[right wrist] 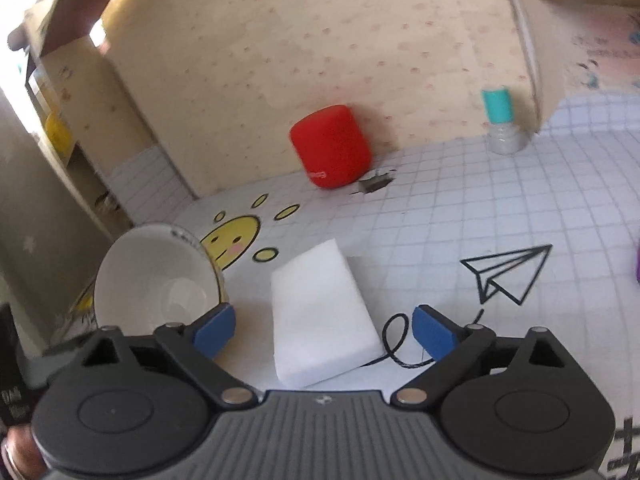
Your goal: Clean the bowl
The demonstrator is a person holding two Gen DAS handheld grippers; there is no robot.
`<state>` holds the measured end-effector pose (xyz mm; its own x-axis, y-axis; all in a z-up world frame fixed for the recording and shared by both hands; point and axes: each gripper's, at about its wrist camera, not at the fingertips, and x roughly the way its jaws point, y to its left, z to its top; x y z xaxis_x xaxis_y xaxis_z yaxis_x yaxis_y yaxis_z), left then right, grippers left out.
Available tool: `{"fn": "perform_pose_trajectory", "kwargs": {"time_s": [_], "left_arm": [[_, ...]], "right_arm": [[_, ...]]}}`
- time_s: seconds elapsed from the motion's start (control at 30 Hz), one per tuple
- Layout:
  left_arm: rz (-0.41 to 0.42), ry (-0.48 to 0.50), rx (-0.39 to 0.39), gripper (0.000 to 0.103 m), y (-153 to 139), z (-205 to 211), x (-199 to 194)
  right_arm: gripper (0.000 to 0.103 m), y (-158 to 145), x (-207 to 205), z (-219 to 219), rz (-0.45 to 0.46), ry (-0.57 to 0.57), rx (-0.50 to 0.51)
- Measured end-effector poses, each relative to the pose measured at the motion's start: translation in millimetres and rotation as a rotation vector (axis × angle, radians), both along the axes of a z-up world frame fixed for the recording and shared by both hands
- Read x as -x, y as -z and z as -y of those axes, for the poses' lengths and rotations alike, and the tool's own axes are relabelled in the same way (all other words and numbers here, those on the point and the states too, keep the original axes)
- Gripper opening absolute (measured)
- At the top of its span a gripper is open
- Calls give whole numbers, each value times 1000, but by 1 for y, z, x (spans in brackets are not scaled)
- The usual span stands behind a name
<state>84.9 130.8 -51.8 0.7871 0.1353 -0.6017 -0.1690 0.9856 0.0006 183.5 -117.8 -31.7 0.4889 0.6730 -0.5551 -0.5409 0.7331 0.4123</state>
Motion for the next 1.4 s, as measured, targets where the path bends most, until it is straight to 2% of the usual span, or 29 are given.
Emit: {"fn": "perform_pose_trajectory", "kwargs": {"time_s": [0.07, 0.13, 0.2, 0.33, 0.4, 0.43, 0.53, 0.57, 0.67, 0.8, 0.97, 1.07, 1.13, 1.27, 1.4], "left_arm": [[0, 0, 1, 83, 0, -1, 0], [0, -1, 1, 83, 0, 0, 0], [1, -1, 2, 83, 1, 0, 1], [1, 1, 5, 84, 1, -1, 1], [1, 2, 5, 84, 1, -1, 1], [1, 2, 5, 84, 1, -2, 1], [2, 3, 6, 84, 1, -2, 1], [1, 0, 7, 84, 1, -2, 1], [1, -7, 8, 84, 0, 0, 1], [1, -7, 6, 84, 0, 1, 1], [1, -7, 5, 84, 1, 1, 1], [1, -8, 5, 84, 1, 1, 1], [1, -8, 5, 84, 1, 1, 1], [1, -7, 5, 84, 0, 1, 1], [0, -5, 6, 84, 0, 0, 1]], "right_arm": [[79, 0, 3, -7, 45, -13, 55], [70, 0, 12, -22, 140, -11, 184], [68, 1, 14, -25, 155, -11, 205], [50, 2, 14, -30, 174, -65, 209], [49, 1, 18, -33, 200, -98, 228], [48, 0, 23, -37, 243, -116, 264], [48, -4, 43, -52, 415, -178, 407], [48, -4, 46, -55, 441, -188, 432], [48, 0, 68, -69, 593, -237, 564], [48, 15, 100, -83, 811, -319, 749], [48, 25, 125, -87, 945, -395, 859], [48, 25, 137, -85, 970, -442, 850], [49, 23, 139, -85, 950, -446, 822], [51, 10, 126, -81, 823, -414, 690], [51, 8, 113, -77, 739, -379, 629]]}}
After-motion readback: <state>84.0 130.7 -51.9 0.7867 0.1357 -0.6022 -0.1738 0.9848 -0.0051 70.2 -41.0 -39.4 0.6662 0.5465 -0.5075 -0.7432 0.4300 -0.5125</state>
